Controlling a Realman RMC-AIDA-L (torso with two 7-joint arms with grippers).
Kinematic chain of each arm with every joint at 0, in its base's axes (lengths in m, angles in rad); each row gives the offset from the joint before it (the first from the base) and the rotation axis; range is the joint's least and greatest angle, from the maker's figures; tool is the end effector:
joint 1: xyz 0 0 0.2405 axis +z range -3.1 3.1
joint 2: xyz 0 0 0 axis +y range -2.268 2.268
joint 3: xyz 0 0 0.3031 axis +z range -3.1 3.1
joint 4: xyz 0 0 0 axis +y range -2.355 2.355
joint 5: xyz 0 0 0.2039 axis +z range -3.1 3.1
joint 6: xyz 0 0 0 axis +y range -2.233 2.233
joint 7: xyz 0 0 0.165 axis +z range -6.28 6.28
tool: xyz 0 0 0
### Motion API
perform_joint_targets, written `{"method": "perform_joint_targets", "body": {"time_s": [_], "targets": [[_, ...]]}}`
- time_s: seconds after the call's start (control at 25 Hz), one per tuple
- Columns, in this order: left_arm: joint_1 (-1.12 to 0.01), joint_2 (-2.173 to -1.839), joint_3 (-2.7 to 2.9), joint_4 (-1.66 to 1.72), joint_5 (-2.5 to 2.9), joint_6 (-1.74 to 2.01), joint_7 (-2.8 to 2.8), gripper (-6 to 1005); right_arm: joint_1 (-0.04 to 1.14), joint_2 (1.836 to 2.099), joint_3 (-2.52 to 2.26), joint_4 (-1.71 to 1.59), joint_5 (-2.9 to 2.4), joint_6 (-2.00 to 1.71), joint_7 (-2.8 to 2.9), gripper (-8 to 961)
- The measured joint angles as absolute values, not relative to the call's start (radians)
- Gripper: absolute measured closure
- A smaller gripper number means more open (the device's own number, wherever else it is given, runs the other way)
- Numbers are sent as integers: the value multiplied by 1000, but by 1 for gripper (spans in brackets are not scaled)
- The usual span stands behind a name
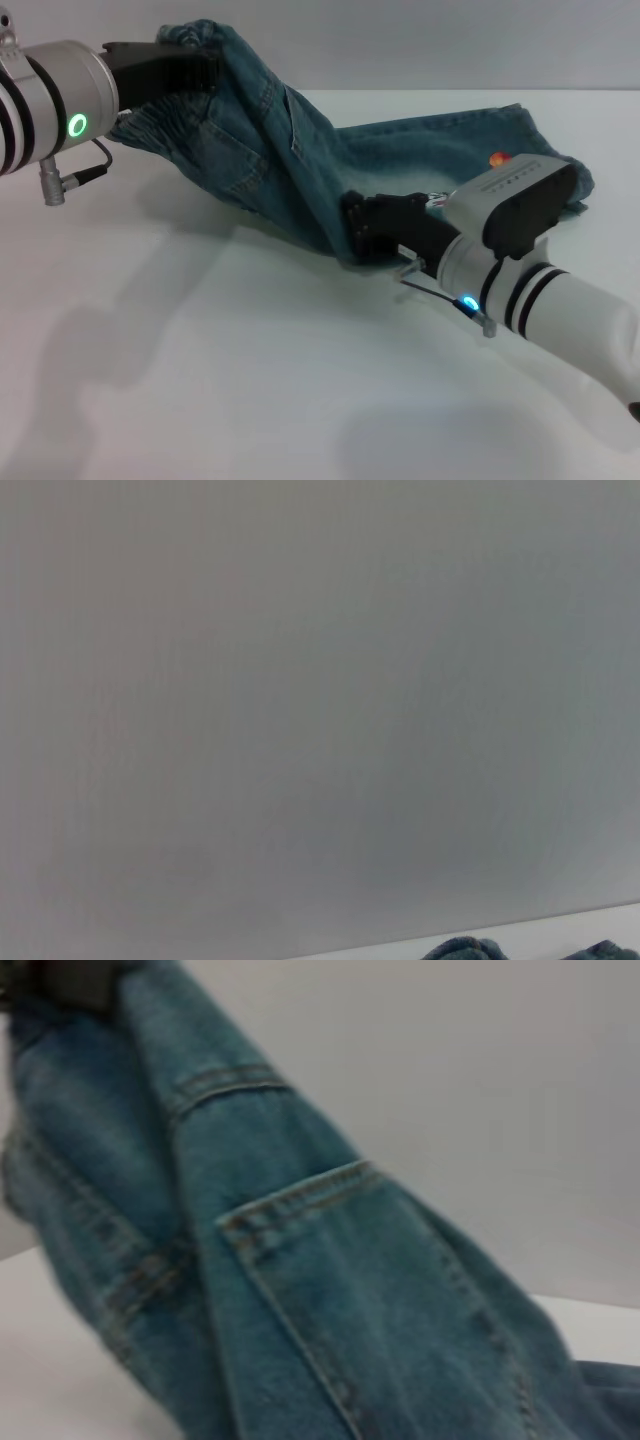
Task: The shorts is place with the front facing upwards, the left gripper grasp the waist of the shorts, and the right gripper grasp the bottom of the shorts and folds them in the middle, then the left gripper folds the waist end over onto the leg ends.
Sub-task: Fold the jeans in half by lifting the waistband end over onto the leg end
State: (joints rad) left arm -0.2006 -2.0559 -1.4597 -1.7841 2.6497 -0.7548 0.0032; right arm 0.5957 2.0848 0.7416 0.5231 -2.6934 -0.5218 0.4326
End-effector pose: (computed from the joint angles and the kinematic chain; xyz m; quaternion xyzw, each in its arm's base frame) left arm -0.1806 0.3733 0.0057 -0.8035 -0.3734 -0.1802 0.4271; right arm 0.2422 0.3897 -0.1696 -0.8653 0.2849 0.2328 0.3405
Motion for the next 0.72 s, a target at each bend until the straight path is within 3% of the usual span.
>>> {"method": "perform_joint_targets", "body": {"time_s": [0.28,0.72], "targets": [[-203,-2057,-1448,-1794,2648,-755,3,883,617,2087,685,536,-2693,-535,455,954],[-185,-2055,-1454,-1796,2648,-756,17,881,476,2070,872,486,-2701,-689,439,955]]}}
